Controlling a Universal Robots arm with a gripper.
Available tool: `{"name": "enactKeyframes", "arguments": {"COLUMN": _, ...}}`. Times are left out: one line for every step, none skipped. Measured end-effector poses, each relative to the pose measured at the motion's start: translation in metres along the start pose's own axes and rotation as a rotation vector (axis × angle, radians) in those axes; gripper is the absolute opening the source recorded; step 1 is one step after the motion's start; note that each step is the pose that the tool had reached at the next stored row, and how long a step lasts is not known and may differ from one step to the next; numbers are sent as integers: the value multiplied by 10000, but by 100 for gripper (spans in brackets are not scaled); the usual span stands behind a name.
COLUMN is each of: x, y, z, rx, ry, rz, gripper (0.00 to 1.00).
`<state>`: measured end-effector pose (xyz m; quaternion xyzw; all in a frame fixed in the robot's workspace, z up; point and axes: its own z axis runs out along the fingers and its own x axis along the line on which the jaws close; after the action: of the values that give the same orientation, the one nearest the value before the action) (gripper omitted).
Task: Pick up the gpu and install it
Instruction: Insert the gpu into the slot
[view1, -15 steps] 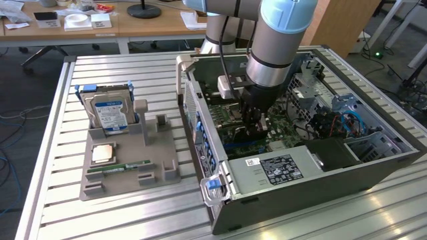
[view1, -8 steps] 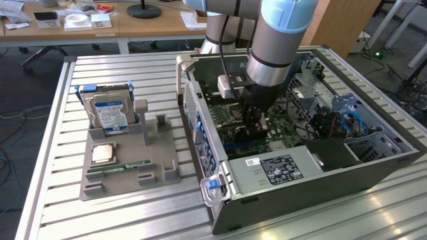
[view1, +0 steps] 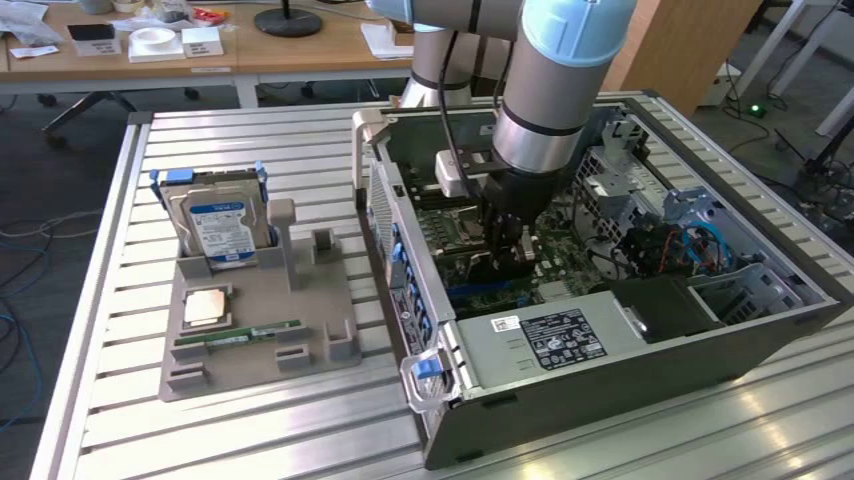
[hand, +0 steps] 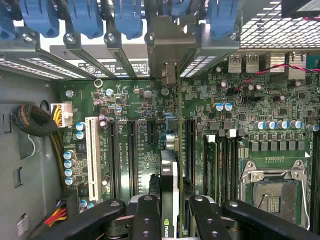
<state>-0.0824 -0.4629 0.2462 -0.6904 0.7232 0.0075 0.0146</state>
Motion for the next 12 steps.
{"name": "enactKeyframes", "arguments": {"x": 0, "y": 0, "z": 0, "rx": 0, "ry": 0, "rz": -4, "gripper": 27}}
{"name": "enactKeyframes", "arguments": {"x": 0, "y": 0, "z": 1, "rx": 0, "ry": -1, "rz": -5, "gripper": 27}}
{"name": "enactKeyframes", "arguments": {"x": 0, "y": 0, "z": 2, "rx": 1, "ry": -2, "rz": -5, "gripper": 27}}
{"name": "enactKeyframes", "arguments": {"x": 0, "y": 0, "z": 5, "rx": 1, "ry": -4, "rz": -6, "gripper": 27}}
{"name": "enactKeyframes", "arguments": {"x": -1, "y": 0, "z": 12, "rx": 2, "ry": -7, "rz": -5, "gripper": 27}}
{"name": "enactKeyframes", "arguments": {"x": 0, "y": 0, "z": 15, "rx": 2, "ry": -5, "rz": -6, "gripper": 27}}
{"name": "enactKeyframes", "arguments": {"x": 0, "y": 0, "z": 15, "rx": 0, "ry": -2, "rz": -6, "gripper": 27}}
{"name": "enactKeyframes", "arguments": {"x": 0, "y": 0, "z": 15, "rx": 0, "ry": -1, "rz": -6, "gripper": 27}}
{"name": "enactKeyframes", "arguments": {"x": 0, "y": 0, "z": 16, "rx": -1, "ry": 0, "rz": -6, "gripper": 27}}
{"name": "enactKeyframes", "arguments": {"x": 0, "y": 0, "z": 20, "rx": 0, "ry": -3, "rz": -6, "gripper": 27}}
{"name": "enactKeyframes", "arguments": {"x": 0, "y": 0, "z": 22, "rx": 1, "ry": -3, "rz": -6, "gripper": 27}}
{"name": "enactKeyframes", "arguments": {"x": 0, "y": 0, "z": 22, "rx": 1, "ry": -2, "rz": -6, "gripper": 27}}
